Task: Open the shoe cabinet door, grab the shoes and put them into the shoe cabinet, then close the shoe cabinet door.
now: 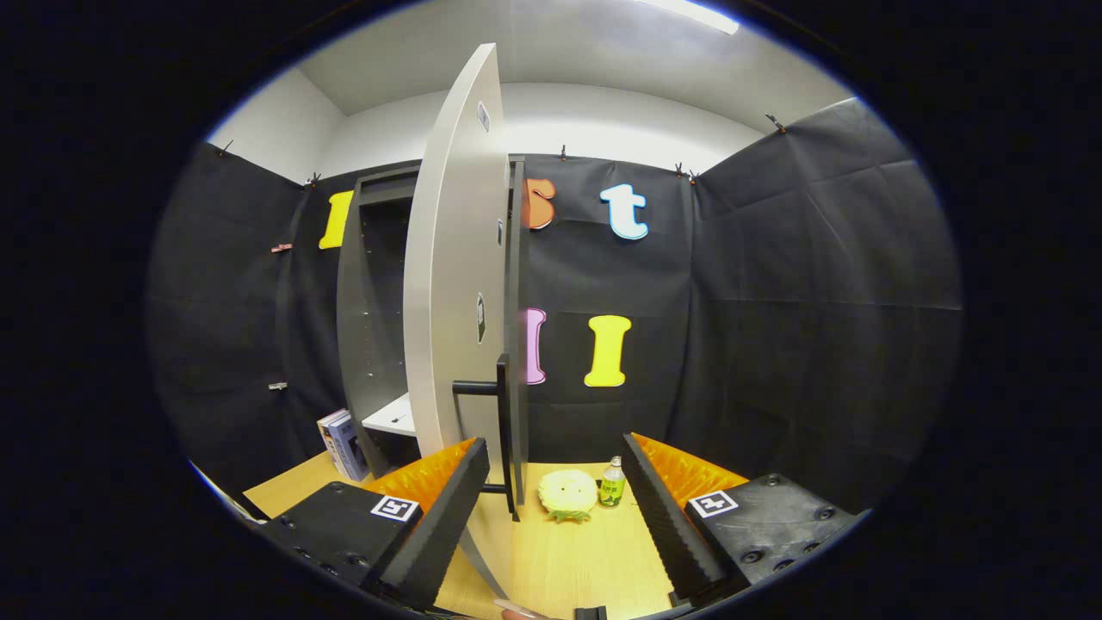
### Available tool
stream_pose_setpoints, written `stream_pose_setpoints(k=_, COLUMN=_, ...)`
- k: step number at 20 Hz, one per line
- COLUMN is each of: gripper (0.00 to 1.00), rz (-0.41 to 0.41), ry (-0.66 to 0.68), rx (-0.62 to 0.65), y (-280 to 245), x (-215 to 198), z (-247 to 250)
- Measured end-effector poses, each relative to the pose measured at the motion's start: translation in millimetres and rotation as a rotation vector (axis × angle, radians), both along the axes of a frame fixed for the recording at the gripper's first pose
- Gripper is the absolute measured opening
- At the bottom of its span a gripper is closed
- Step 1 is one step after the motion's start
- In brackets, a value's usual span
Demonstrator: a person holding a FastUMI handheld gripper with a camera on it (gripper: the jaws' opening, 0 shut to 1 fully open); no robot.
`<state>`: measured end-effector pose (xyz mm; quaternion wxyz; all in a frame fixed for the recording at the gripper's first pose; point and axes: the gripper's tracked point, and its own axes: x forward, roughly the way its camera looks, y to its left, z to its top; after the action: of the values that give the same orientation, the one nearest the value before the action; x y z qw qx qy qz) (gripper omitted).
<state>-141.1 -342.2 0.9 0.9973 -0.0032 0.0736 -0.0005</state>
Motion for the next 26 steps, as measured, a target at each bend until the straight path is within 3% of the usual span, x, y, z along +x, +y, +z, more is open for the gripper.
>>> stream_pose_setpoints(k=7, gripper=0.95, rz=0.055, ry=0.004, rx=0.016, y=17.6, x=10.4, z=-2.0)
stream_pose_setpoints(k=15, gripper=0.95, rz=0.115, ry=-0.009, rx=0.048, y=86.0, x=18.4, z=-1.1)
stream_pose_setpoints(k=26, gripper=0.96, rz=0.042, ry=-0.004, rx=0.1, y=190.9, x=64.8, z=-14.5)
